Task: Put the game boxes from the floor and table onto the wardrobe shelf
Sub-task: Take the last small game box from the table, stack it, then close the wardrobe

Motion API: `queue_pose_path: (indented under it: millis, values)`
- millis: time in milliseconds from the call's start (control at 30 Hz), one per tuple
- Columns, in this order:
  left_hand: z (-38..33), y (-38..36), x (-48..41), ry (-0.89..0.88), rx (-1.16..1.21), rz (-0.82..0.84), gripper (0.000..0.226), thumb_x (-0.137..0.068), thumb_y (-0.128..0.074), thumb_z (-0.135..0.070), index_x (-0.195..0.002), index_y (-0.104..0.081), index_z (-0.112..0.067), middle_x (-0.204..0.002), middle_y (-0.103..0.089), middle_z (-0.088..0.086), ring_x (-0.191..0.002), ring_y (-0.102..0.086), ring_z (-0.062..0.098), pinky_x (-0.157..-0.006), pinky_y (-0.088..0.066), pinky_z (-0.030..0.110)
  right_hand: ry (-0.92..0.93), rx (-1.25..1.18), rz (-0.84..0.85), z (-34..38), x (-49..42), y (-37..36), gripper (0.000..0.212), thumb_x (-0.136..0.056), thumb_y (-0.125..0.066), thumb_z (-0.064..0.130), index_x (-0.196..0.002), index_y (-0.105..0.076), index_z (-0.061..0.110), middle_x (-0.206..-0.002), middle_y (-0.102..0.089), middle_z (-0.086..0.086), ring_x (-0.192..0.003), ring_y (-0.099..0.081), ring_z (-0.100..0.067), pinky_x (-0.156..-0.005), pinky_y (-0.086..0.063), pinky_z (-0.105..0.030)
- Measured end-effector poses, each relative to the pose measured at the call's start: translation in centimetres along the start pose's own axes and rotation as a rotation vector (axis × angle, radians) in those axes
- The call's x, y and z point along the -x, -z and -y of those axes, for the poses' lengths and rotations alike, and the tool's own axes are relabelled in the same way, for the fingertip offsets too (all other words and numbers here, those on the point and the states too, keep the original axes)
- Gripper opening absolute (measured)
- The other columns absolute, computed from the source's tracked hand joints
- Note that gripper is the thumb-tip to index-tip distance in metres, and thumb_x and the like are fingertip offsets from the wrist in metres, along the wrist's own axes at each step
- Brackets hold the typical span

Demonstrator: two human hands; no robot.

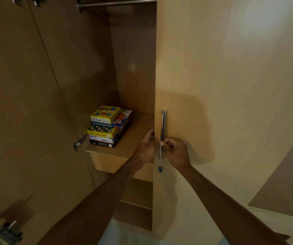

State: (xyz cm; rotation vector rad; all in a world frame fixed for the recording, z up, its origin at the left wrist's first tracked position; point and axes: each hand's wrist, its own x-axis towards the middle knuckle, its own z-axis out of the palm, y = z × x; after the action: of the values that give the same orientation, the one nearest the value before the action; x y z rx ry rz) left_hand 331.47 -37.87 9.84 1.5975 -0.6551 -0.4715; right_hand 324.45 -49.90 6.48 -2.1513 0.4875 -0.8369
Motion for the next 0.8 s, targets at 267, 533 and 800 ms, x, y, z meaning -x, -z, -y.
queue_pose_path:
  millis: [267, 533, 800]
  values:
    - [0.0, 0.5, 0.7, 0.040, 0.021, 0.005, 0.063, -0.087, -0.057, 0.009, -0.137, -0.047, -0.028, -0.124, -0.055, -0.016, -0.118, -0.053, 0.006, -0.080, -0.050, 0.015, -0.027, -0.051, -0.069, -0.8, 1.9, -0.4, 0.015, -0.089, -0.066, 0.026, -0.100, -0.074, 0.019, -0.089, -0.075, 0.005, -0.079, -0.068, -0.007, -0.073, -0.058, -0.031]
    - [6.1, 6.3, 8.1, 0.092, 0.110, -0.407, 0.048, -0.083, -0.050, 0.022, -0.119, -0.057, -0.009, -0.120, -0.060, 0.012, -0.108, -0.056, 0.026, -0.081, -0.048, 0.030, 0.022, -0.106, 0.148, 1.9, 5.6, -5.0, 0.004, -0.086, -0.068, 0.024, -0.088, -0.071, 0.027, -0.074, -0.068, 0.014, -0.070, -0.063, -0.002, -0.066, -0.052, -0.023]
    - [8.3, 18.9, 24.3, 0.162, -0.075, -0.936, 0.041, -0.084, -0.058, 0.008, -0.119, -0.064, -0.011, -0.117, -0.068, 0.004, -0.106, -0.065, 0.018, -0.086, -0.052, 0.027, 0.087, -0.281, 0.630, 12.1, 12.4, -18.4, 0.007, -0.085, -0.068, 0.028, -0.091, -0.072, 0.024, -0.076, -0.067, 0.013, -0.071, -0.063, -0.004, -0.071, -0.055, -0.029]
